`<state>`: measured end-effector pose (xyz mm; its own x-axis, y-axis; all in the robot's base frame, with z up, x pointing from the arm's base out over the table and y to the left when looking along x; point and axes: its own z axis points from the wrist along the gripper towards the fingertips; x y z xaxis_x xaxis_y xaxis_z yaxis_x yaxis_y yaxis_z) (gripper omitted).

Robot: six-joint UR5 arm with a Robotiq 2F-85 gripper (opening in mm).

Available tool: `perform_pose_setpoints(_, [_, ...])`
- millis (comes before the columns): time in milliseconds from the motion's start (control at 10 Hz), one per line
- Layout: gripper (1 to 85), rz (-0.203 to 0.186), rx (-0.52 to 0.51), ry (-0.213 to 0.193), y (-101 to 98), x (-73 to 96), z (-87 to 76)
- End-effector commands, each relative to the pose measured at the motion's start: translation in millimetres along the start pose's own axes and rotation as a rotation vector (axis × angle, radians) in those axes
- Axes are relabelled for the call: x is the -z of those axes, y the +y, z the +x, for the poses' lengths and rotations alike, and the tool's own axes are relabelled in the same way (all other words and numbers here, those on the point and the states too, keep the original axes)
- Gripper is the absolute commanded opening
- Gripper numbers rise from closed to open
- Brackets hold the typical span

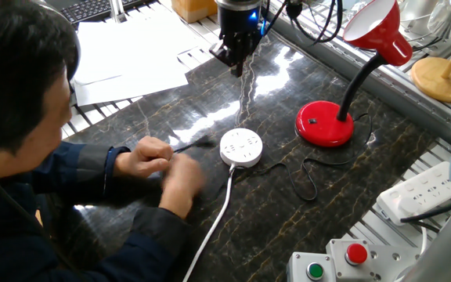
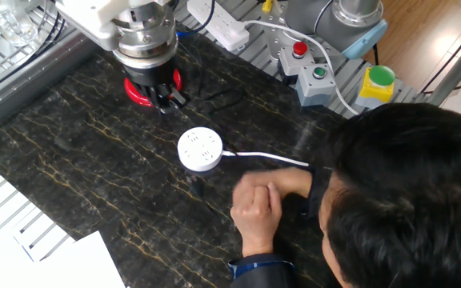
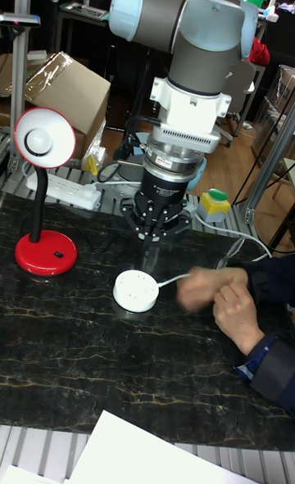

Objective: Plug in the power cord of the desk lamp, turn on the socket, and light up the desk lamp

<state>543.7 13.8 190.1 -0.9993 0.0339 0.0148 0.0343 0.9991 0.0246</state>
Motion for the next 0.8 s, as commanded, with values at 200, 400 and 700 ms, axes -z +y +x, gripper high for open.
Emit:
perform_pose_setpoints(200, [13.3,-0.01,0.027,-0.027,0.6,0.0,-6.0])
perform_pose_setpoints(400, [57.3,0.017,0.159,-0.01,-17.3,-4.9,7.9])
perform_pose_setpoints(700, [1.7,0.049,-0.019,-0.056,-21.8,-11.6,-7.5])
